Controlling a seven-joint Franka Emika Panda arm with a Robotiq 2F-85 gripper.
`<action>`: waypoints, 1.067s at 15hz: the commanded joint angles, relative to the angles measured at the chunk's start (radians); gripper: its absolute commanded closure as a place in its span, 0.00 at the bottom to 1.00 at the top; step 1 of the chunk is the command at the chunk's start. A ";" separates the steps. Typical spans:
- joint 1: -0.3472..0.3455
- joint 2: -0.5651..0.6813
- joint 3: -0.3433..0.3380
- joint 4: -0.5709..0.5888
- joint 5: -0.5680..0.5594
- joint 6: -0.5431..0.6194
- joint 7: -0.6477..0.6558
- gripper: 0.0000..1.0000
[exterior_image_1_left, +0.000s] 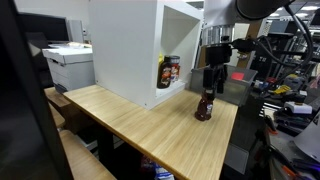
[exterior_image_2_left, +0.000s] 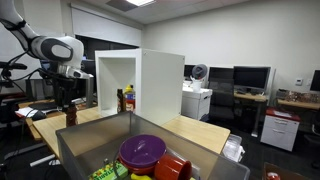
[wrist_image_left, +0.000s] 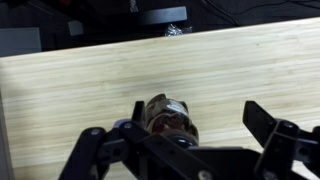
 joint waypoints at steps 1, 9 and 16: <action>-0.019 0.020 -0.011 0.014 -0.031 0.003 0.027 0.00; -0.028 0.032 -0.018 0.039 -0.088 0.020 0.033 0.25; -0.024 0.037 -0.012 0.050 -0.117 0.020 0.036 0.65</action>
